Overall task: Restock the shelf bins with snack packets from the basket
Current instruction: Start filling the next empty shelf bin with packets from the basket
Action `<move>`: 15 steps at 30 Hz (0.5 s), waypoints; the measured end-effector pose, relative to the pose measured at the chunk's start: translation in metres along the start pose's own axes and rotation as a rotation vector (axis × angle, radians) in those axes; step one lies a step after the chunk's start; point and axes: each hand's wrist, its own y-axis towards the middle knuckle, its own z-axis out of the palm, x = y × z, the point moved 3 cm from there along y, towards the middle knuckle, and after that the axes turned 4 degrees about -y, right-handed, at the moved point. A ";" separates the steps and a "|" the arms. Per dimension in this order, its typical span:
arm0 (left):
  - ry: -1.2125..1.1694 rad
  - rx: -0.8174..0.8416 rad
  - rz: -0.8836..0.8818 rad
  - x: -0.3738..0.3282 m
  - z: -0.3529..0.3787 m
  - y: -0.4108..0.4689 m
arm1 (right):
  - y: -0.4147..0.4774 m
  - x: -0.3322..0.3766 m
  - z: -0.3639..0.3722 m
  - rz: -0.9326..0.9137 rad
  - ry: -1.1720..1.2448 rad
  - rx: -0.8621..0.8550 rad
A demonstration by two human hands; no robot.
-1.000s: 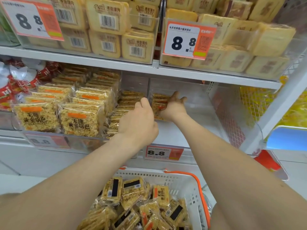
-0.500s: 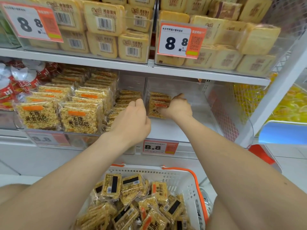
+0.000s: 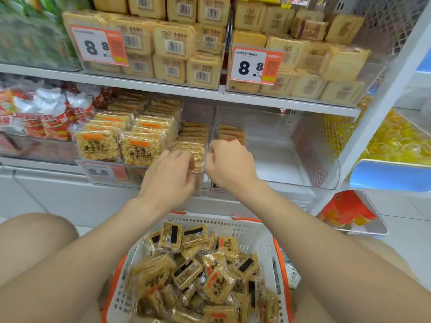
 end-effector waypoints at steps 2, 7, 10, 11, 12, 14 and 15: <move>-0.006 0.102 -0.072 0.012 0.007 -0.020 | -0.019 0.012 0.010 0.005 0.039 0.021; 0.062 0.427 -0.331 0.041 0.038 -0.071 | -0.063 0.034 0.061 0.042 0.174 0.219; 0.106 0.529 -0.425 0.053 0.061 -0.103 | -0.087 0.037 0.096 0.031 0.212 0.377; 0.120 0.562 -0.445 0.056 0.069 -0.114 | -0.095 0.036 0.106 0.028 0.230 0.420; 0.125 0.599 -0.464 0.061 0.078 -0.124 | -0.104 0.034 0.115 0.030 0.249 0.455; 0.150 0.680 -0.490 0.071 0.094 -0.143 | -0.119 0.027 0.130 0.026 0.278 0.506; 0.168 0.713 -0.496 0.076 0.101 -0.152 | -0.127 0.023 0.136 0.018 0.281 0.534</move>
